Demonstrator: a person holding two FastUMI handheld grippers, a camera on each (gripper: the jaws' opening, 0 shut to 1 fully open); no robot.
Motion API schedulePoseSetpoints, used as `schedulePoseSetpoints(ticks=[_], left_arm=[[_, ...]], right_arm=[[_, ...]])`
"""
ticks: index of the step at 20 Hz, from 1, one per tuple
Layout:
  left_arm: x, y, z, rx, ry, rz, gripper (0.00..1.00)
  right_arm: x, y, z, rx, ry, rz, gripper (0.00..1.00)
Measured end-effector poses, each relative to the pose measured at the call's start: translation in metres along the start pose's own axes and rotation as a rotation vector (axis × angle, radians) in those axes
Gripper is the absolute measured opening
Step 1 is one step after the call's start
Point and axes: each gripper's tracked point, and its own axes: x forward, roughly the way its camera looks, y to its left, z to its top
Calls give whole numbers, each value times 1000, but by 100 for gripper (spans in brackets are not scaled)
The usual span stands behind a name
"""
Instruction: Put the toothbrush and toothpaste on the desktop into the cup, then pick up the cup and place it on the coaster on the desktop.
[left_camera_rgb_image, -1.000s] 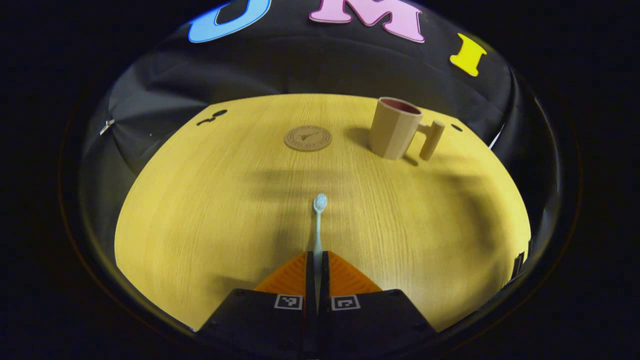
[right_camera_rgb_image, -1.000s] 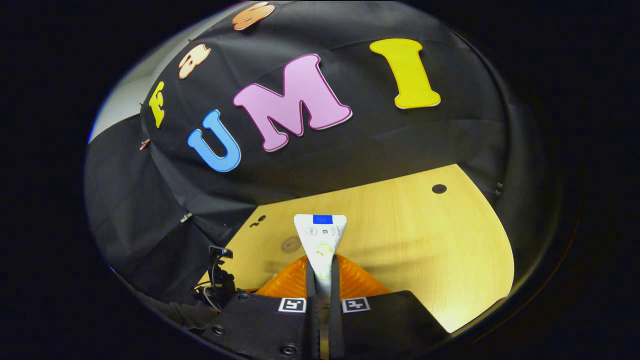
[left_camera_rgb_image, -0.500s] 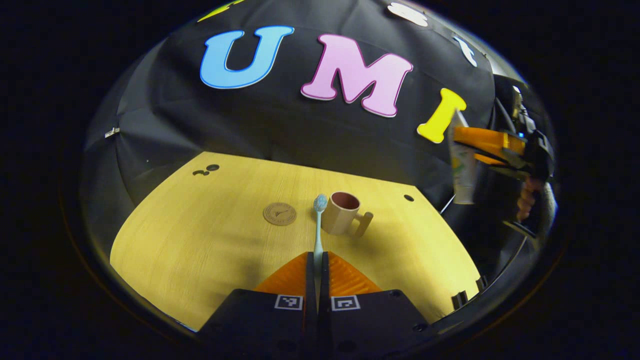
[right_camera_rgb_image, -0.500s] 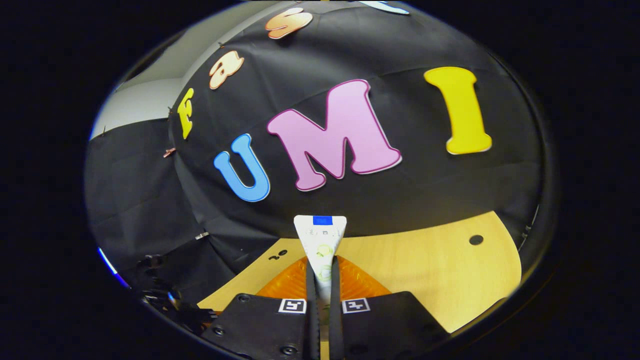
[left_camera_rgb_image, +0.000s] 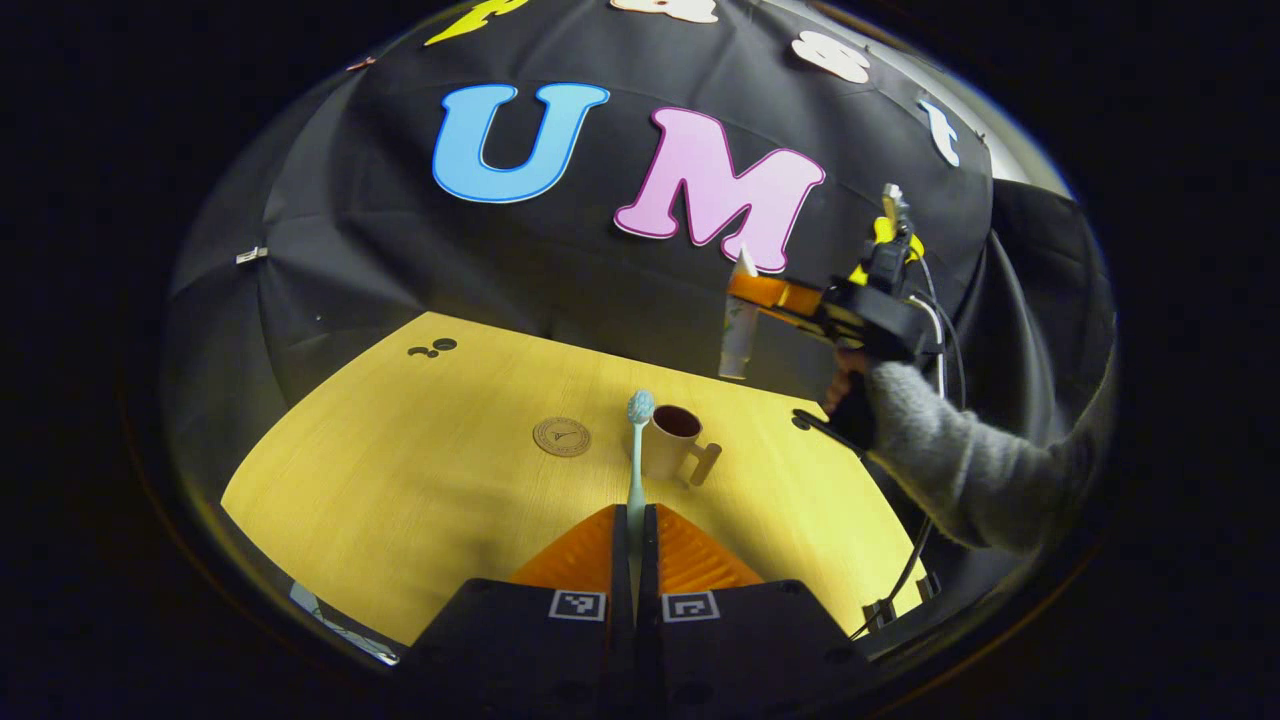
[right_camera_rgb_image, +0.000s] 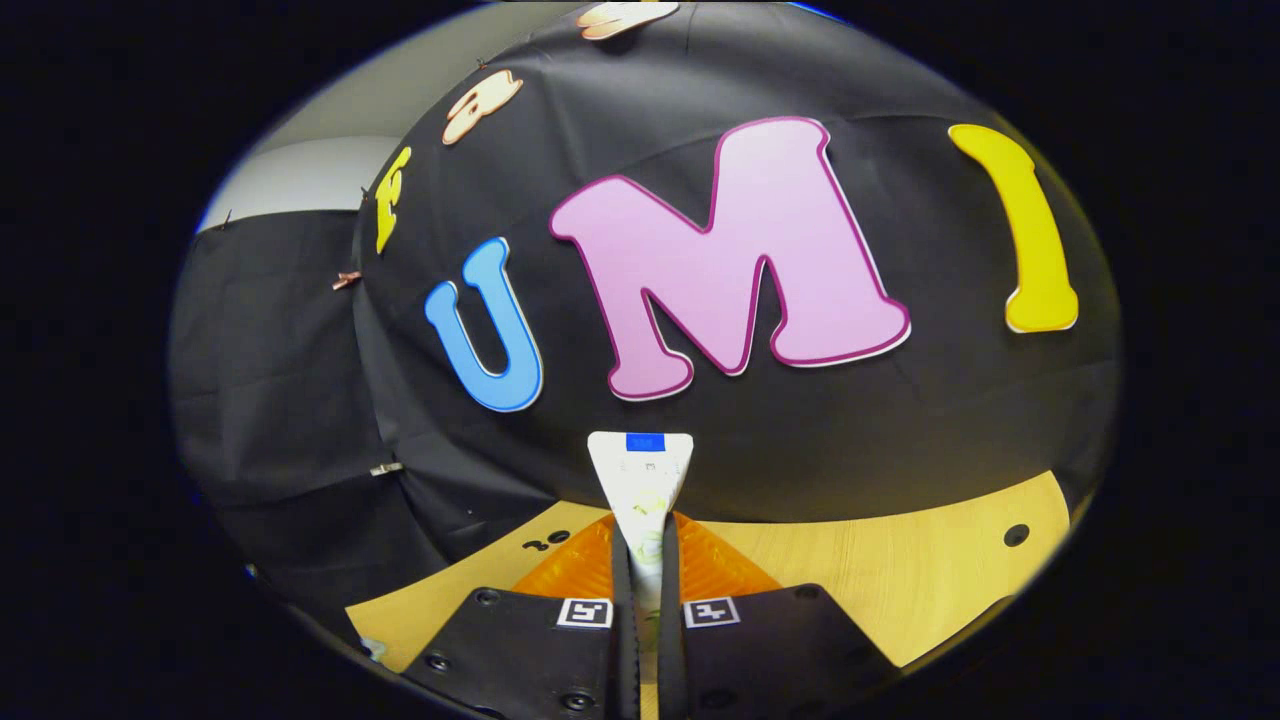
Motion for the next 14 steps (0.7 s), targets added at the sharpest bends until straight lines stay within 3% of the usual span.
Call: schedulePoseSetpoints(ticks=[6, 12, 14], left_arm=[[0, 7, -11, -13, 14, 33, 7], [10, 14, -17, -12, 15, 57, 6], [15, 15, -11, -6, 3, 55, 6]], right_arm=[[48, -29, -79, -26, 85, -67, 11], [47, -52, -145, -30, 161, -141, 11], [41, -51, -147, -27, 149, -141, 12]])
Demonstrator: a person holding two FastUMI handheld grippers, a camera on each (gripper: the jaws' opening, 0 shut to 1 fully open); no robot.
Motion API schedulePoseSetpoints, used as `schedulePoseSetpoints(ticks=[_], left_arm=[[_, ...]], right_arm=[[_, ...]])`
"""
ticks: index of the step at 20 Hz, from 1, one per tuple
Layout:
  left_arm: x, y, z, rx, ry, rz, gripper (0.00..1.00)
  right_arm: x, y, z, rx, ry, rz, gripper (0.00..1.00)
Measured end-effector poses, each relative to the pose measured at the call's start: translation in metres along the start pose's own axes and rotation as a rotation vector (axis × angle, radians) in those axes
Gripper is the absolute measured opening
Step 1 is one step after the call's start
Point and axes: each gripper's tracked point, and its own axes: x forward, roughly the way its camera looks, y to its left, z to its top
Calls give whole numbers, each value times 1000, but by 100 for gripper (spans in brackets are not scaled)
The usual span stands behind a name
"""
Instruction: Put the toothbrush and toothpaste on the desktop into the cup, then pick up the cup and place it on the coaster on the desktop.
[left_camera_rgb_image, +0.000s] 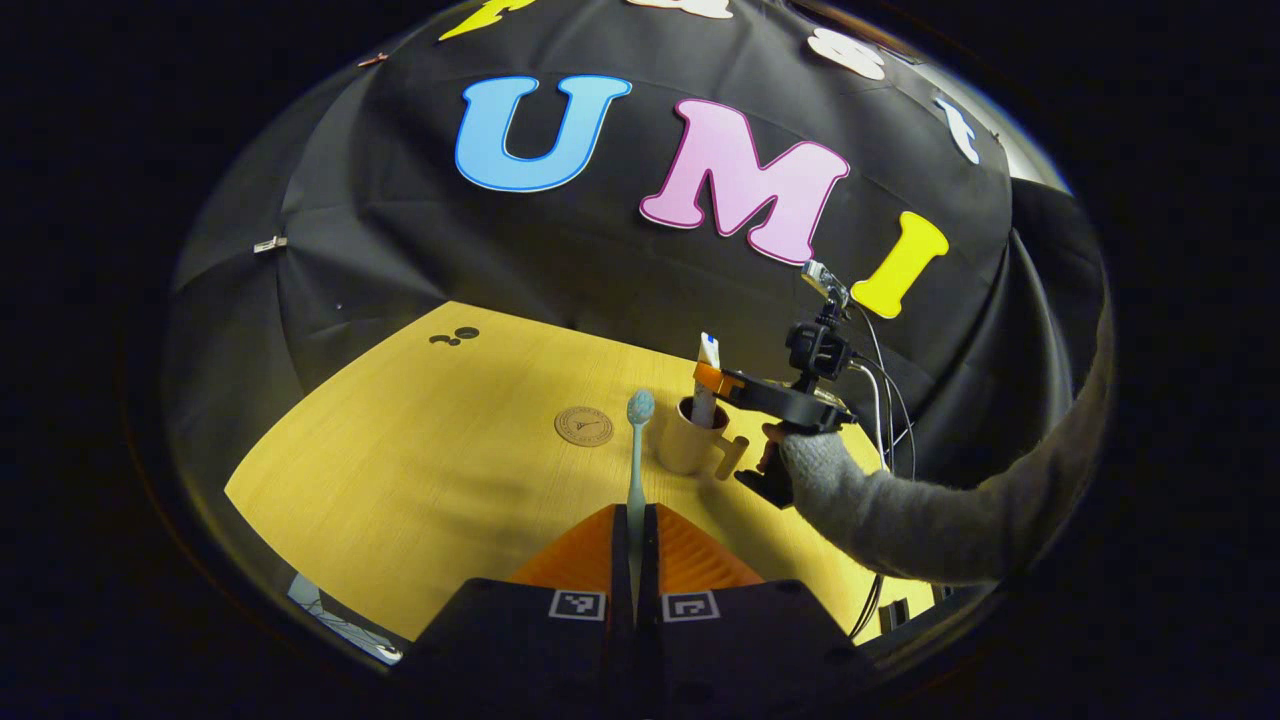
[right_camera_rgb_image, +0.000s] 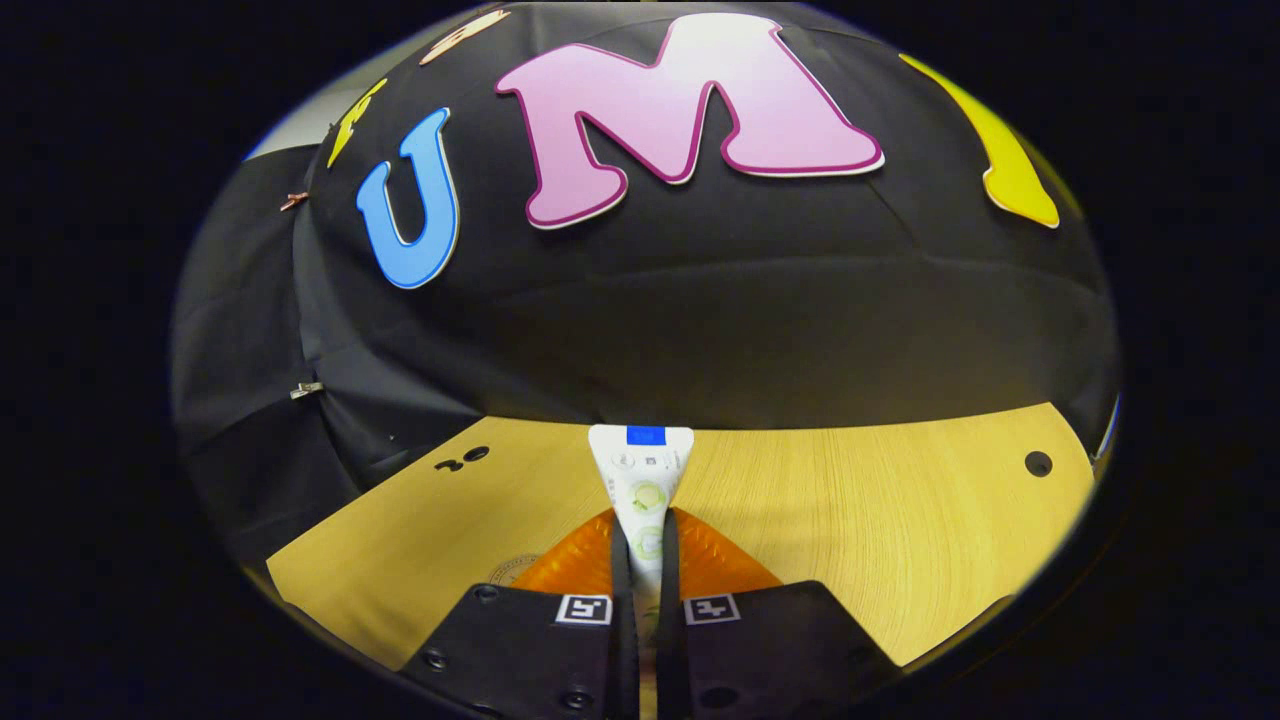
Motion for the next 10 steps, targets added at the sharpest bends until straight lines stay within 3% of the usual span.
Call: schedulePoseSetpoints(ticks=[4, 5, 6, 10], left_arm=[[14, -7, 19, 3, -44, -20, 6], [17, -10, 25, 3, -58, -27, 6], [20, -12, 32, 4, -74, -36, 6], [36, -28, 61, 32, -142, -65, 6]], right_arm=[[-3, 3, -7, -16, 12, 11, 16], [-5, 3, -10, -13, 20, 12, 10], [-7, 2, -13, -7, 34, 11, 17], [-19, 0, -32, 18, 99, 1, 23]])
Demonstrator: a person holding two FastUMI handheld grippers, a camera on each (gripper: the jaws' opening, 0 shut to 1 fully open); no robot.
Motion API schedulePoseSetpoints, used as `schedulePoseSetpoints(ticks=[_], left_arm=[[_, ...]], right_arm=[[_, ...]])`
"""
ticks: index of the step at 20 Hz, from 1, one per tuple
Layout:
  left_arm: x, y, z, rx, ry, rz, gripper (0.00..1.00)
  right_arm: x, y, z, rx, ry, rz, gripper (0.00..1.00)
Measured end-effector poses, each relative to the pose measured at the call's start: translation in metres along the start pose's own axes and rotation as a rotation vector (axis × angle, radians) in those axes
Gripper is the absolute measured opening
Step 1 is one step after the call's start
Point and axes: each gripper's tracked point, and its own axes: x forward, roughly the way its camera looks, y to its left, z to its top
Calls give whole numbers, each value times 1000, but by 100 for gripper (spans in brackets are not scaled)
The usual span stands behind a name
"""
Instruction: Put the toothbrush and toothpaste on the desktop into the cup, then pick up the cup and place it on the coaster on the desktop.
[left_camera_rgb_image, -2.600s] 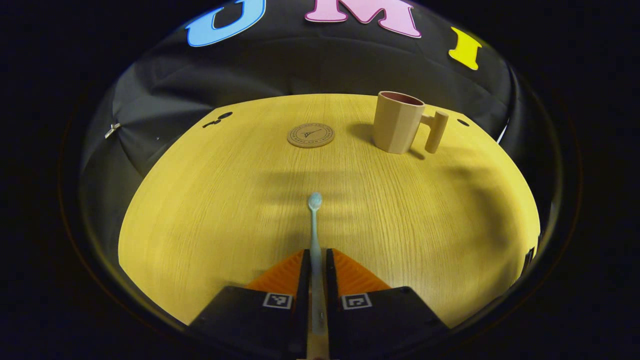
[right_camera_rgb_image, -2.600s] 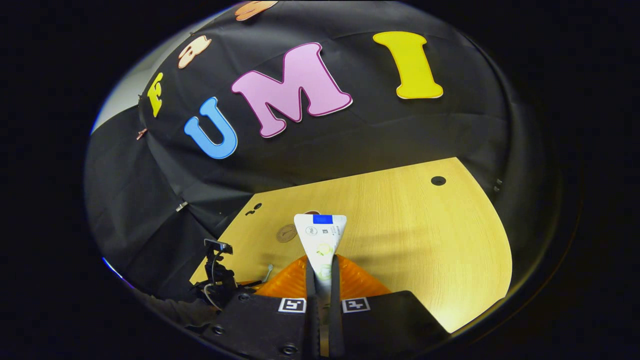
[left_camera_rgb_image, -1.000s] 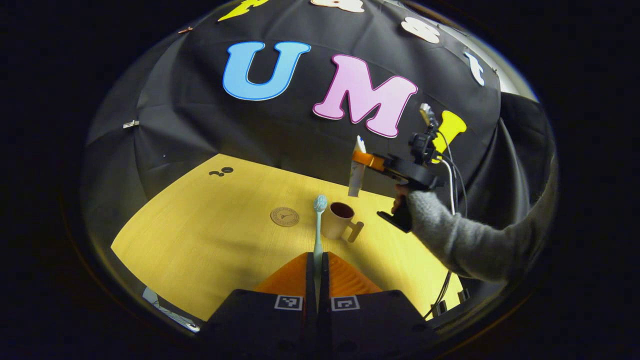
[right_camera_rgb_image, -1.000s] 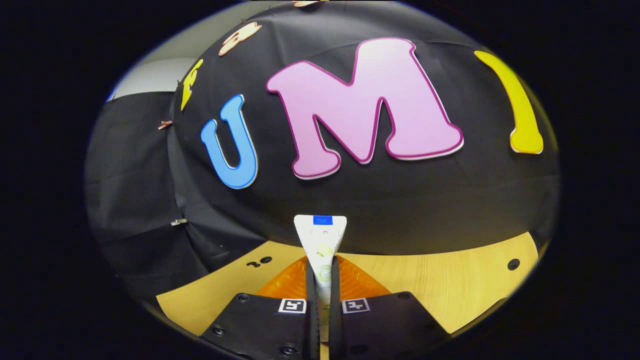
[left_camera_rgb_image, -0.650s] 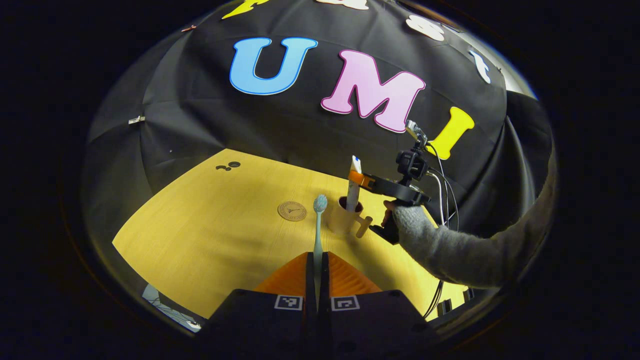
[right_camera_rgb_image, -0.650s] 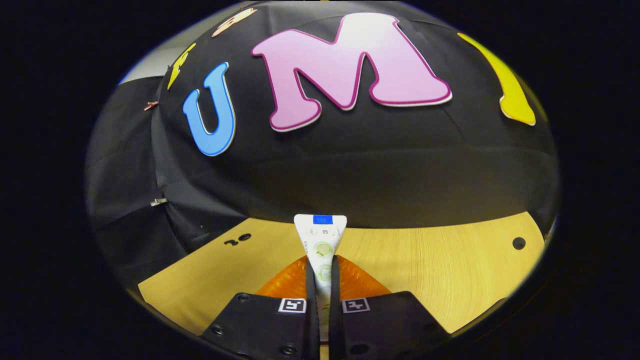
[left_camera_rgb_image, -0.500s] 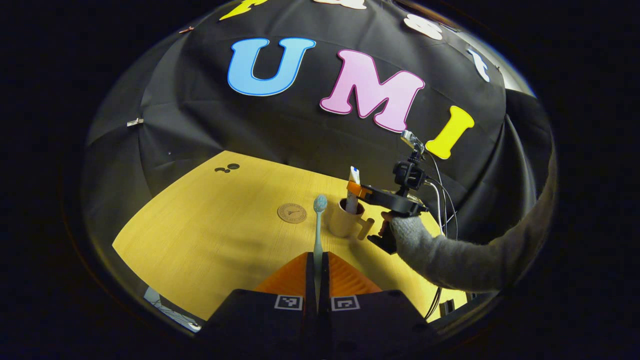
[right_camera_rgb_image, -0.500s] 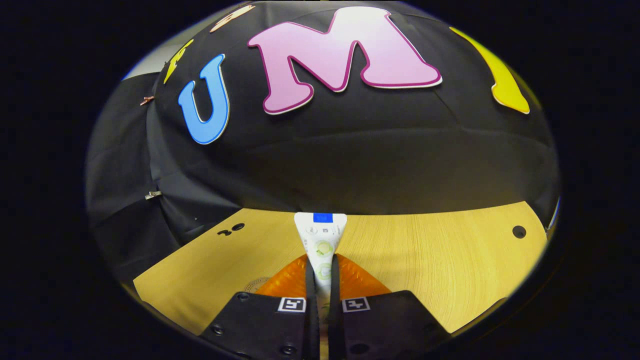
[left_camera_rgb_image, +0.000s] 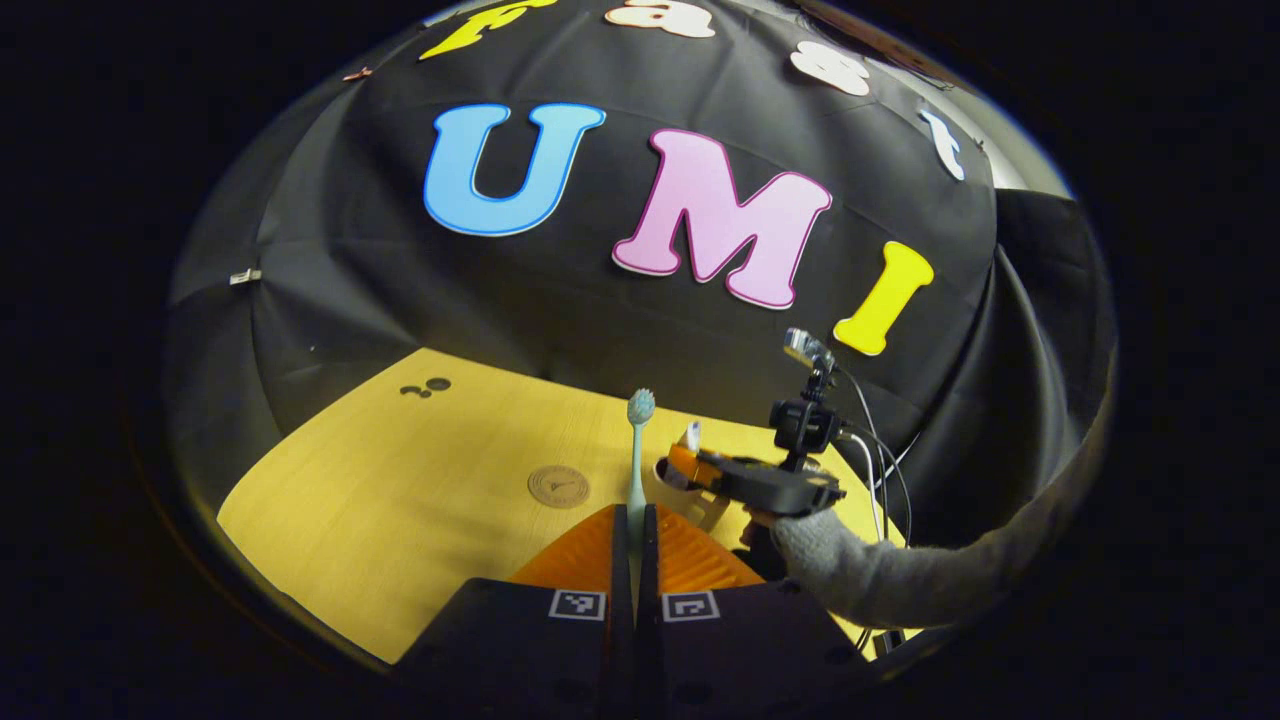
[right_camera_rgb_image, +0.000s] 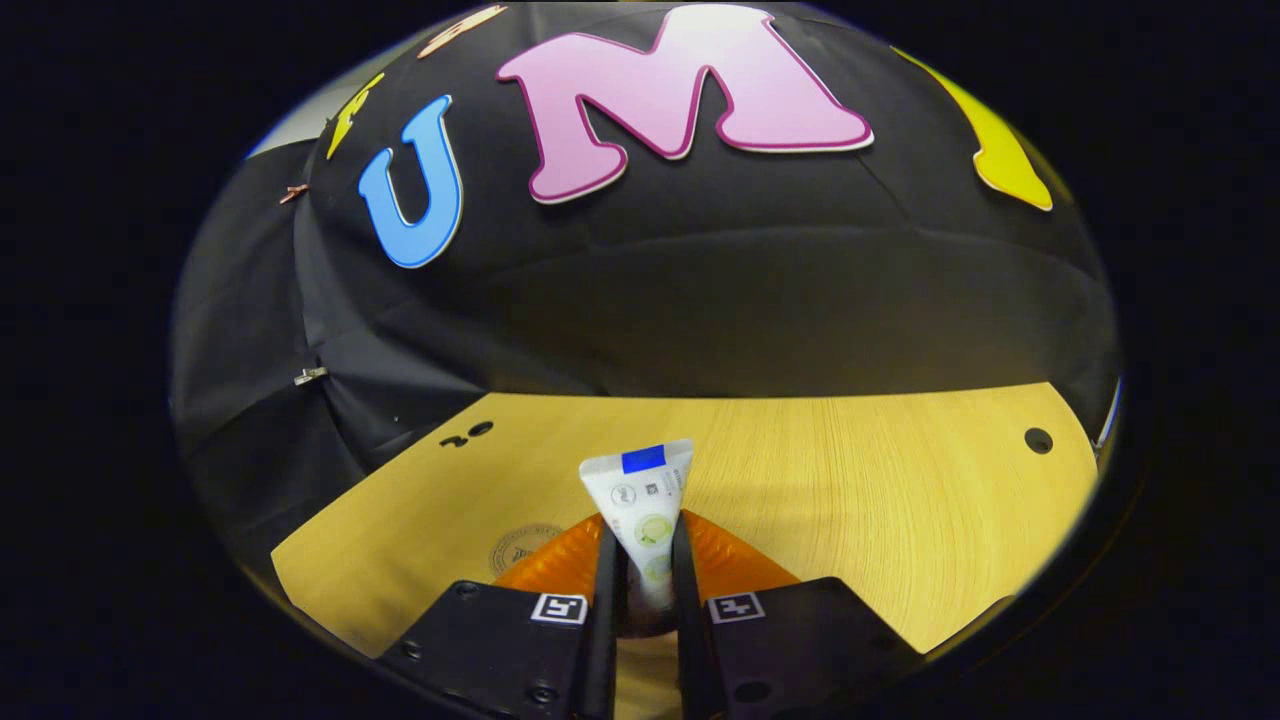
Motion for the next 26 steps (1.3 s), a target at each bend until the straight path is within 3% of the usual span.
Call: schedulePoseSetpoints(ticks=[3, 5, 6, 7, 9, 10, 13, 19, 26], left_arm=[[21, -14, 23, -8, -58, -33, 6], [40, -25, 46, -35, -114, -62, 6], [50, -30, 59, -47, -139, -77, 6], [60, -33, 70, -61, -170, -86, 6], [84, -39, 88, -82, -218, -103, 6], [97, -41, 92, -87, -233, -108, 6], [137, -50, 95, -117, -253, -131, 6], [224, -51, 60, -160, -263, -108, 7], [283, -36, -9, -77, -217, -50, 6]], right_arm=[[-8, 5, 1, 23, 10, 14, 30], [-18, 0, 8, 31, -6, -1, 52], [-24, -2, 10, 27, -14, -15, 52], [-29, -7, 11, 29, -18, -27, 43], [-43, -15, 8, 55, -7, -41, 45], [-51, -19, 5, 69, -3, -48, 54], [-76, -34, -16, 49, 26, -83, 55], [-118, -58, -47, 66, 90, -124, 55], [-132, -70, -51, 11, 107, -152, 55]])
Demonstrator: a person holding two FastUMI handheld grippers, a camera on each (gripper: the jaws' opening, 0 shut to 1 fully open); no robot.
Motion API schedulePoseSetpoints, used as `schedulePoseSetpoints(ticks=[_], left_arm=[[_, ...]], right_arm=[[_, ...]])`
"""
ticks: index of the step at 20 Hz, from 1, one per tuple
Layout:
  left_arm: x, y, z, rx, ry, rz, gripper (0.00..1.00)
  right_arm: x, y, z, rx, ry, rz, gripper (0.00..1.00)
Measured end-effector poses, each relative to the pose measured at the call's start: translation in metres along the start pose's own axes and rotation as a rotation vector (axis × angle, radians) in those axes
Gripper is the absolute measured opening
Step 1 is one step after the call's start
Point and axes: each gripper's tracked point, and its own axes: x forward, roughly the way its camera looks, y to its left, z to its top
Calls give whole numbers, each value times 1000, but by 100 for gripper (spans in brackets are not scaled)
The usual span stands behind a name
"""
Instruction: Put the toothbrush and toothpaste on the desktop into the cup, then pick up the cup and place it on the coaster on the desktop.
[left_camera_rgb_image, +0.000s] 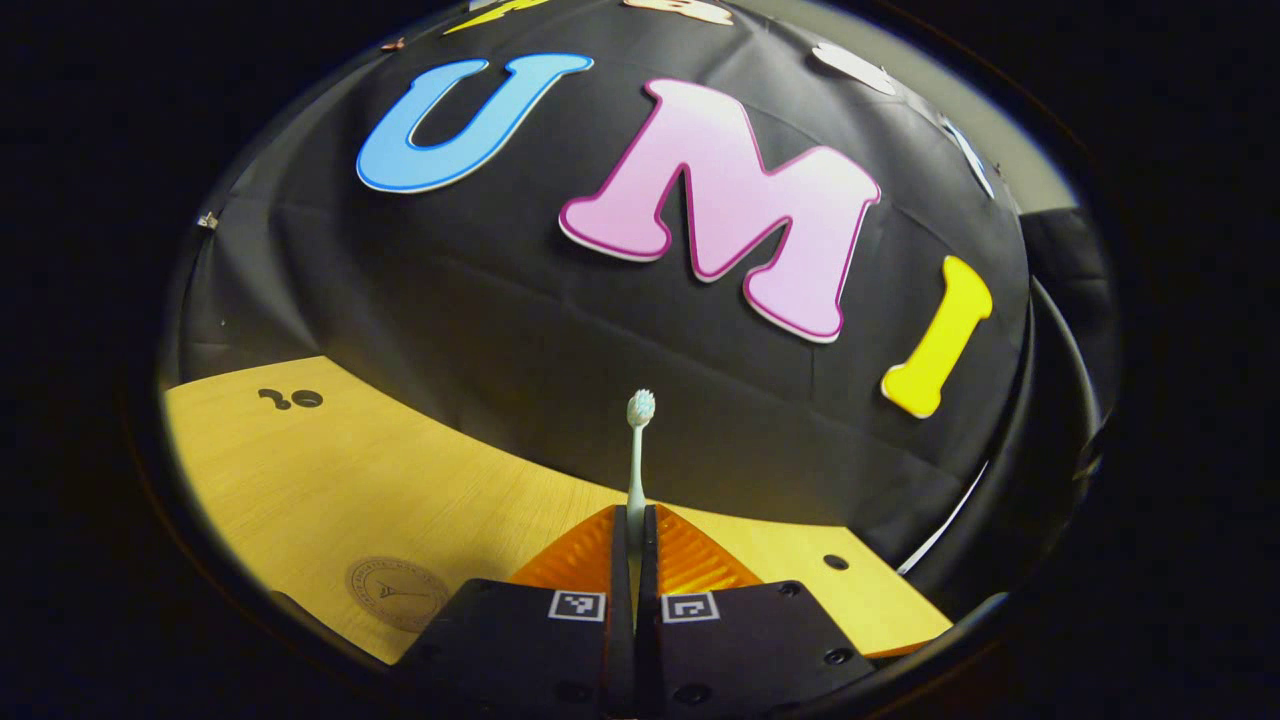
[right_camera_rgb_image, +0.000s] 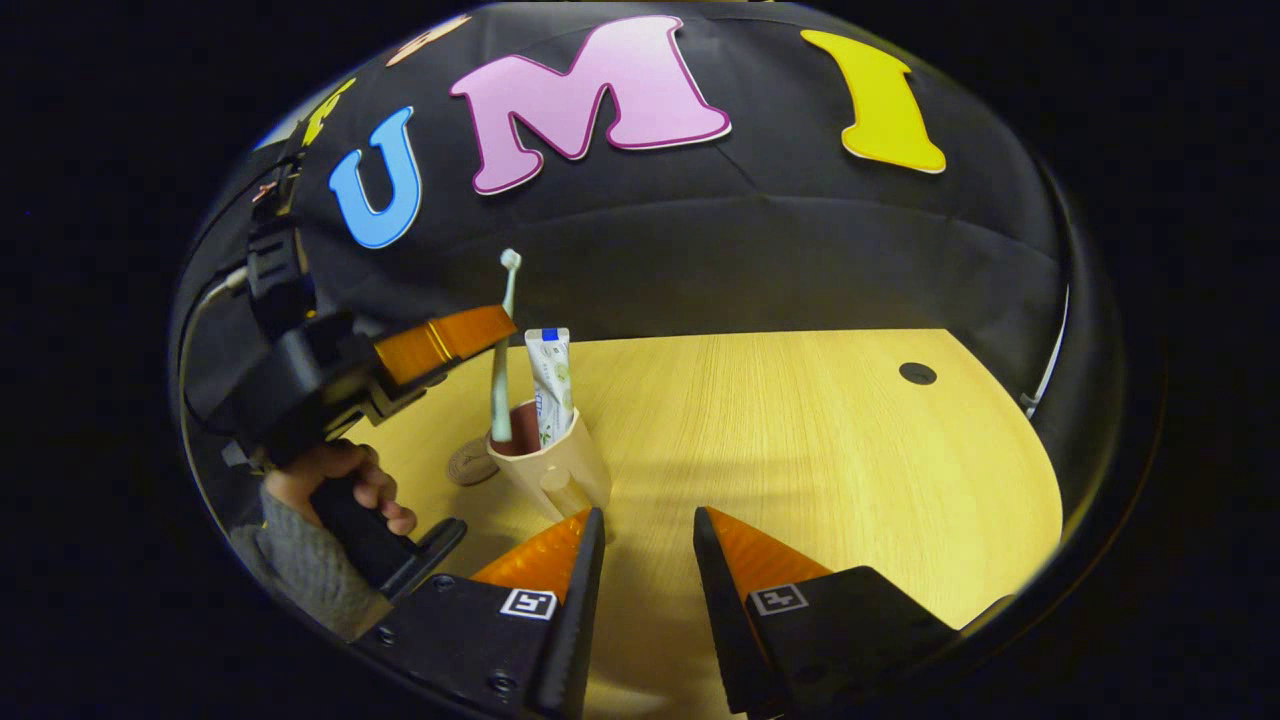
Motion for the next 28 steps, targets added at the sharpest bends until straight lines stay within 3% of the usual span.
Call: schedulePoseSetpoints(ticks=[2, 3, 4, 9, 10, 11, 16, 17, 20, 22, 23, 28], left_arm=[[1, 3, -14, 22, 12, 6, 6], [0, 4, -19, 33, 15, 10, 12], [-2, 4, -25, 43, 18, 12, 6], [-9, 11, -36, 58, 25, 16, 13], [-11, 12, -41, 56, 39, 19, 16], [-12, 13, -43, 53, 44, 17, 20], [-32, 10, -47, 76, 52, -11, 45], [-40, 11, -47, 79, 59, -15, 50], [-72, 15, -50, 92, 95, -27, 53], [-102, 22, -53, 112, 129, -27, 58], [-119, 26, -54, 122, 150, -27, 62], [-205, 47, -61, 185, 260, -16, 72]], right_arm=[[-2, 4, -4, -28, 23, 21, 54], [-3, 5, -6, -45, 35, 33, 45], [-3, 5, -7, -59, 46, 42, 55], [-1, -1, 1, -93, 101, 73, 58], [-1, -3, 5, -97, 107, 74, 48], [0, -5, 11, -103, 107, 75, 58], [1, -5, 28, -135, 162, 114, 58], [1, -3, 30, -147, 181, 127, 58], [-2, 4, 34, -172, 259, 169, 58], [-2, 10, 35, -217, 319, 195, 59], [-2, 13, 36, -242, 342, 206, 65], [13, 34, 20, -294, 482, 263, 65]])
